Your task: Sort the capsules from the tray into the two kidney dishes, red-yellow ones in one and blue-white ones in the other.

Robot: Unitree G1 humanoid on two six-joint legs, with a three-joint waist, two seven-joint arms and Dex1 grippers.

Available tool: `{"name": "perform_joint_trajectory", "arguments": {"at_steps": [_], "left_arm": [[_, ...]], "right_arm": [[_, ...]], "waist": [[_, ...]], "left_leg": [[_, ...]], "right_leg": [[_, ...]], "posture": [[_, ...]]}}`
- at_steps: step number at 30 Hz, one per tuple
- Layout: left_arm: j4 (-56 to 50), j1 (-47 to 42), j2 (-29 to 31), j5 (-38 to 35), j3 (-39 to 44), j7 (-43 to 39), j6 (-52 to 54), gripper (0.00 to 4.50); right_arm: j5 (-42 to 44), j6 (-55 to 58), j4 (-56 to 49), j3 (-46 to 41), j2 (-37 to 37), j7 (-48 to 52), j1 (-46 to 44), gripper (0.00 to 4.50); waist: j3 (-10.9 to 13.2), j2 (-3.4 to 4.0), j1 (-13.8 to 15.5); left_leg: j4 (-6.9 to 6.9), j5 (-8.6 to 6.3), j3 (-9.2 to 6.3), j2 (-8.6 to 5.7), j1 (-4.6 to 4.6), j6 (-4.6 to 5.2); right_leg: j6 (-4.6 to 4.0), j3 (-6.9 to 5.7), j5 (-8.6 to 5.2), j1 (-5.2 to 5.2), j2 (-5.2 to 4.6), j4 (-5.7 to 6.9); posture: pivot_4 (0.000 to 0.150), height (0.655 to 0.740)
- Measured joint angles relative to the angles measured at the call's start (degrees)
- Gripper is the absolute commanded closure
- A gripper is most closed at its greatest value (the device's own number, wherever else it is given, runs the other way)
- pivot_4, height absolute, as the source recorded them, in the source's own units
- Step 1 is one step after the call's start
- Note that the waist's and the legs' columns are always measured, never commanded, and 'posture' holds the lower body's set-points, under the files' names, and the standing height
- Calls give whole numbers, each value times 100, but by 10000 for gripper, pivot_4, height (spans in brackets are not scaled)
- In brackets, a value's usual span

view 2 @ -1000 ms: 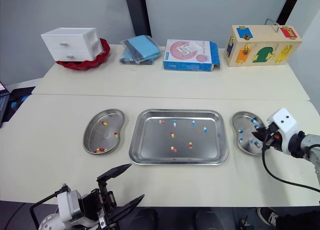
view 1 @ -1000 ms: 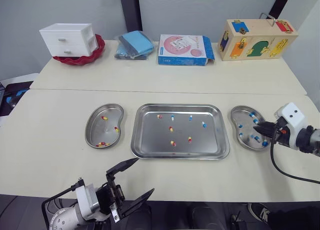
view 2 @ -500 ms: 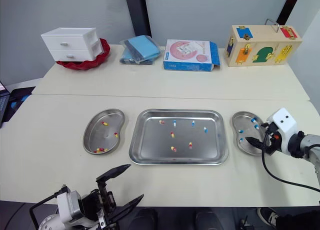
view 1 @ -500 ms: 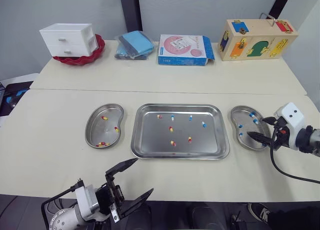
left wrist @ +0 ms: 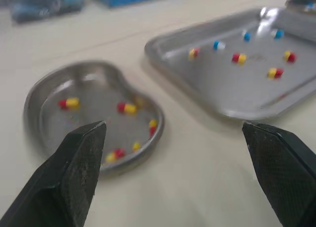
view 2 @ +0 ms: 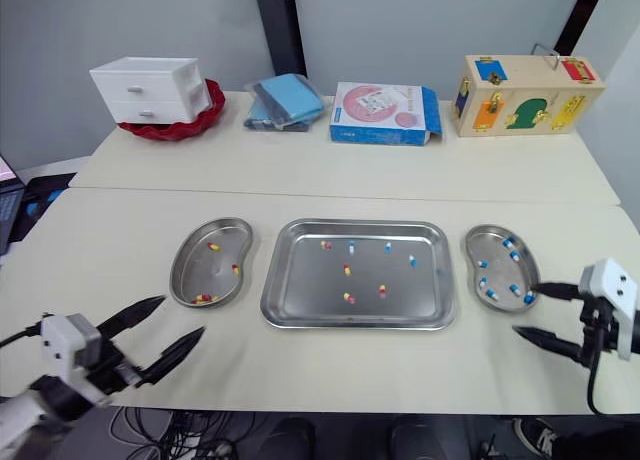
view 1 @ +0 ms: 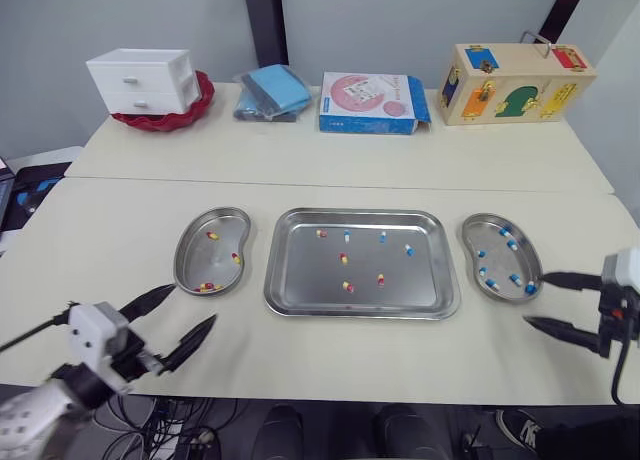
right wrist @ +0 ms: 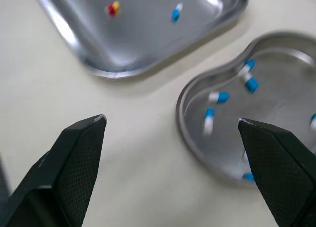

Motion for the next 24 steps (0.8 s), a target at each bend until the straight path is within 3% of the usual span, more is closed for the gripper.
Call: {"name": "perform_joint_trajectory", "arguments": {"at_steps": [7,20,24], "left_arm": [[1240,-171,1032,279,1009,-433,798,0],[1576,-929,1186,827,943,-827,1204,0],[1521,-1023,1288,970,783,-1008,1406,0]], "right_arm": [[-392,-736,555,-9,-181,454,558,257],[-372,-1061,698,87,41,377,562,257],[-171,-1150,447,44,475,339,779,257]], "waist": [[-1,2,-44],[3,-4,-75],[3,-5,-68]], "left_leg": [[-8,0,22,-1,7,0],[-14,-1,22,2,3,-1],[-15,-1,16,2,1,-1]], "right_leg": [[2,15,-2,3,-2,-22],[4,15,0,2,-2,-29],[4,11,0,2,-2,-28]], "posture": [[1500,7400],[1500,7400],[1500,7400]]}}
